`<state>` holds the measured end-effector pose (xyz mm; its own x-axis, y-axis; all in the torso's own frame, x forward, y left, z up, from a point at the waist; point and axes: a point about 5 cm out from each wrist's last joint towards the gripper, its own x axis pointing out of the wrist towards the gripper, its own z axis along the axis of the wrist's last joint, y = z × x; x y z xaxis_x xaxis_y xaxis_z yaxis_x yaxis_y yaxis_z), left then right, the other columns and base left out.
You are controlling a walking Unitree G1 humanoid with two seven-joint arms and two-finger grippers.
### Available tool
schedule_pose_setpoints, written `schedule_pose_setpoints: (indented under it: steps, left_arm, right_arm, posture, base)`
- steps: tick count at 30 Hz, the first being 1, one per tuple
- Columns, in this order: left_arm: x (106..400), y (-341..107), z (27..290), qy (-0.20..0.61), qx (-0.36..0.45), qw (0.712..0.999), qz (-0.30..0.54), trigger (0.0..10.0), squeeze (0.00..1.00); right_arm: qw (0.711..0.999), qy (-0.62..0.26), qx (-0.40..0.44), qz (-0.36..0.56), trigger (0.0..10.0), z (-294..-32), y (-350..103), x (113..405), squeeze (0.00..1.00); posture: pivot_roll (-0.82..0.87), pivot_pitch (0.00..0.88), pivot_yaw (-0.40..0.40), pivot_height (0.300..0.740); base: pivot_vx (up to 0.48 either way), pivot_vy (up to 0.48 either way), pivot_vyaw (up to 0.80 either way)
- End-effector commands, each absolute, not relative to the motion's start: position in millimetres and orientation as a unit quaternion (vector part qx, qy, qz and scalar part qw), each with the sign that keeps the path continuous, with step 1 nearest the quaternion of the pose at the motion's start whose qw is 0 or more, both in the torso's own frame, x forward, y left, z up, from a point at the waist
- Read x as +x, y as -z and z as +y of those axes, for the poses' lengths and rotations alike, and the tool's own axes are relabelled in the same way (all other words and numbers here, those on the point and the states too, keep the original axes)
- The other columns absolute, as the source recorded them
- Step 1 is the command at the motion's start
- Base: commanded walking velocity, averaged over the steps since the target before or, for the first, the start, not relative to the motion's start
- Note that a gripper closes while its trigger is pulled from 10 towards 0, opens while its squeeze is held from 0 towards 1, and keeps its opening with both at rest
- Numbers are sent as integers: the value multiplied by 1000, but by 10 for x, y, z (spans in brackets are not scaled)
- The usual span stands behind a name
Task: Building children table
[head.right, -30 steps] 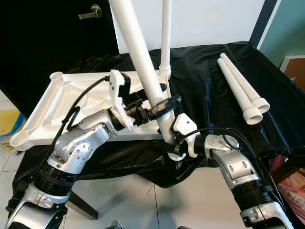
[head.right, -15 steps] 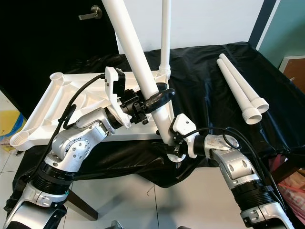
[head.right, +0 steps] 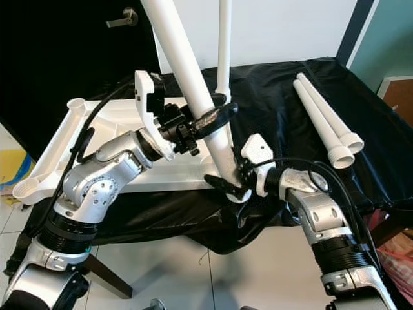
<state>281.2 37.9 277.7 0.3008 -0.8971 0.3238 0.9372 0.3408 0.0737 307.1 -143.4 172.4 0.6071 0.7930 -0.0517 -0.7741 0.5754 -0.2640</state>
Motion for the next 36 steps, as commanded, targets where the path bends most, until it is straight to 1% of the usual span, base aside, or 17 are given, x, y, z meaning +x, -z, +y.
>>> schedule_pose_setpoints:
  steps: [1, 2, 4, 6, 8, 9, 10, 12, 13, 15, 16, 17, 18, 19, 26, 32, 36]
  left_arm:
    - [2818, -2814, 345, 575, -40, 800, -167, 10000, 0]
    - [2856, -2835, 339, 556, -42, 813, -168, 10000, 0]
    - [2856, -2835, 339, 556, -42, 813, -168, 10000, 0]
    - [2878, -2849, 337, 545, -46, 820, -169, 10000, 0]
    - [2990, -2886, 343, 491, -61, 853, -164, 10000, 0]
    - [2990, -2886, 343, 491, -61, 853, -164, 10000, 0]
    - [3023, -2895, 348, 474, -67, 863, -163, 10000, 0]
    - [3023, -2895, 348, 474, -67, 863, -163, 10000, 0]
    - [3066, -2909, 359, 454, -74, 873, -164, 10000, 0]
    - [3094, -2922, 365, 439, -79, 879, -165, 10000, 0]
    - [3116, -2933, 367, 428, -88, 884, -167, 10000, 0]
    - [3116, -2933, 367, 428, -88, 884, -167, 10000, 0]
    - [3134, -2947, 361, 417, -94, 888, -170, 10000, 0]
    - [3134, -2947, 361, 417, -94, 888, -170, 10000, 0]
    - [3151, -3026, 224, 392, -109, 895, -184, 10000, 0]
    - [3133, -3042, 169, 395, -108, 893, -186, 10000, 0]
    - [3104, -3075, 97, 399, -111, 890, -189, 10000, 0]
  right_arm:
    - [902, -406, -134, -59, 10000, -1461, -1794, 3136, 1000]
    - [910, -386, -131, -71, 10000, -1443, -1809, 3159, 1000]
    - [910, -386, -131, -71, 10000, -1443, -1809, 3159, 1000]
    - [915, -374, -129, -77, 10000, -1429, -1817, 3172, 1000]
    - [927, -341, -124, -99, 10000, -1348, -1819, 3177, 1000]
    - [927, -341, -124, -99, 10000, -1348, -1819, 3177, 1000]
    - [930, -330, -122, -106, 10000, -1323, -1820, 3177, 1000]
    - [930, -330, -122, -106, 10000, -1323, -1820, 3177, 1000]
    - [935, -313, -123, -113, 10000, -1292, -1824, 3182, 1000]
    - [940, -298, -118, -119, 10000, -1267, -1829, 3188, 1000]
    - [944, -283, -117, -126, 10000, -1240, -1834, 3189, 63]
    - [944, -283, -117, -126, 10000, -1240, -1834, 3189, 63]
    - [949, -265, -107, -130, 10000, -1211, -1828, 3194, 0]
    - [949, -265, -107, -130, 10000, -1211, -1828, 3194, 0]
    - [974, -163, -87, -130, 10000, -1118, -1780, 3271, 0]
    - [977, -143, -94, -129, 10000, -1079, -1765, 3296, 0]
    - [977, -116, -119, -137, 10000, -1019, -1790, 3339, 0]
  posture:
    - [-108, 0, 23, 740]
    - [-109, 0, 23, 740]
    - [-109, 0, 23, 740]
    - [-109, 0, 23, 740]
    - [-109, 0, 24, 740]
    - [-109, 0, 24, 740]
    - [-109, 0, 24, 740]
    - [-109, 0, 24, 740]
    - [-111, 0, 24, 740]
    - [-111, 0, 23, 740]
    - [-111, 0, 24, 740]
    - [-111, 0, 24, 740]
    - [-108, 0, 22, 740]
    - [-108, 0, 22, 740]
    - [-108, 0, 27, 740]
    - [-108, 0, 28, 740]
    - [-103, 0, 28, 740]
  base:
    - [0, 0, 0]
    - [0, 0, 0]
    - [0, 0, 0]
    - [0, 0, 0]
    - [0, 0, 0]
    - [0, 0, 0]
    - [0, 0, 0]
    - [0, 0, 0]
    - [0, 0, 0]
    - [0, 0, 0]
    - [0, 0, 0]
    - [0, 0, 0]
    - [0, 0, 0]
    - [0, 0, 0]
    - [0, 0, 0]
    - [0, 0, 0]
    - [0, 0, 0]
